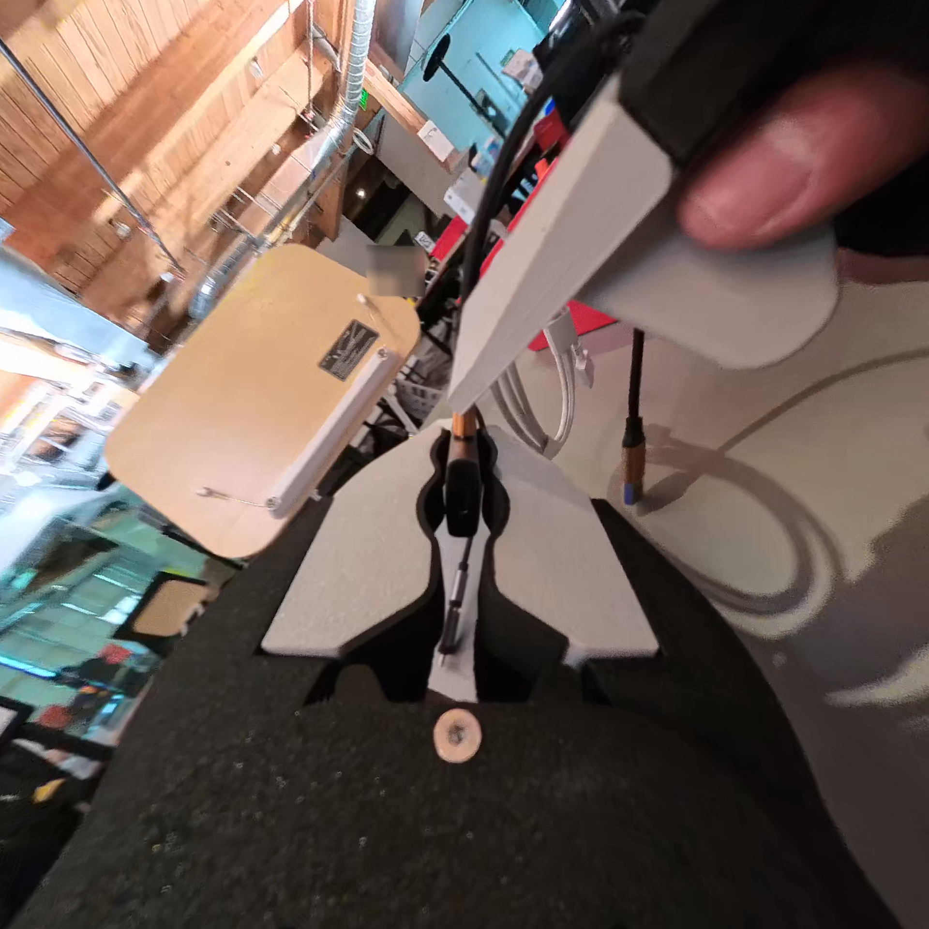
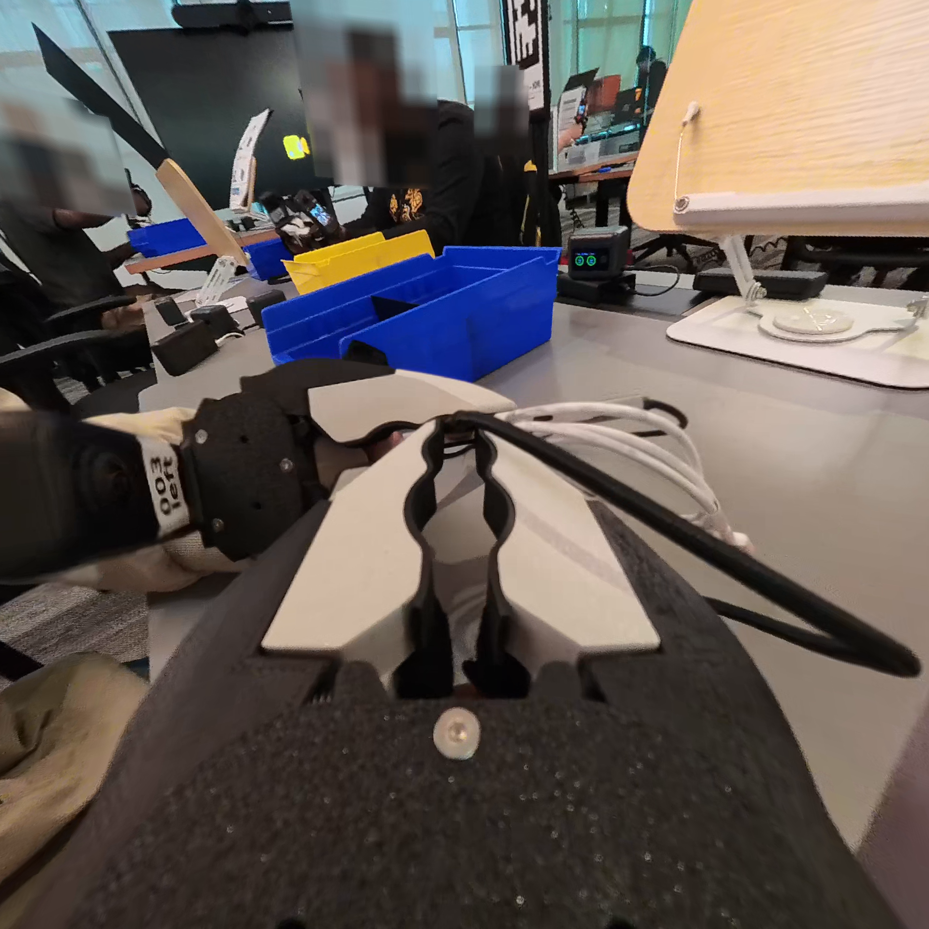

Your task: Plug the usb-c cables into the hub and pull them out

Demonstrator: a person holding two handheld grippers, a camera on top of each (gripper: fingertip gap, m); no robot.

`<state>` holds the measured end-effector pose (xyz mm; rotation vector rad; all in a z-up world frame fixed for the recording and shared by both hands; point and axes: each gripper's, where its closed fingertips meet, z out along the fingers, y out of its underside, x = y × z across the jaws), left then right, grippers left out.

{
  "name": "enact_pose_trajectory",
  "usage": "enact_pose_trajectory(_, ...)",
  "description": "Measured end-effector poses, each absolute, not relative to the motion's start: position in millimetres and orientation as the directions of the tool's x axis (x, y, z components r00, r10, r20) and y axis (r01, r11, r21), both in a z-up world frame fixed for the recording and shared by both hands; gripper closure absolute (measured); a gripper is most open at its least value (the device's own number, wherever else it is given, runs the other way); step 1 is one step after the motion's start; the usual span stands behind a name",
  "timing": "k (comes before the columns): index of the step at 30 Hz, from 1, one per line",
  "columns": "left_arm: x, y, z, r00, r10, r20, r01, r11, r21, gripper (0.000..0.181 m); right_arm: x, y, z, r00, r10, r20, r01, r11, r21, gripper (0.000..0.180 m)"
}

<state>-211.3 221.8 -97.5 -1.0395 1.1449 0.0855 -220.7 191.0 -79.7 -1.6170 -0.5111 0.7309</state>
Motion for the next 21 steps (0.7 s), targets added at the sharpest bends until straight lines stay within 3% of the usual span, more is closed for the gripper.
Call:
enact_pose_trajectory(4,-210.4,219.7,-96.0,0.481,-0.485,-0.73,-0.49,0.542,-0.683,0.17,-219.1,190.0,-77.0,0.714,0.68,-0.166,-0.069,-0.168,-0.983,0.169)
enact_pose_trajectory(19,-207.8,214.2,-96.8,0.46,-0.492,-0.739,-0.475,0.567,-0.673,0.17,-211.7,185.2,-75.5,0.651,0.695,-0.305,-0.172,-0.256,-0.951,0.169)
enact_pose_trajectory(21,-207.6,214.1,-99.7,0.451,-0.468,-0.76,-0.509,0.564,-0.65,0.171,-213.7,185.0,-78.3,0.685,0.695,-0.218,-0.097,-0.21,-0.973,0.169)
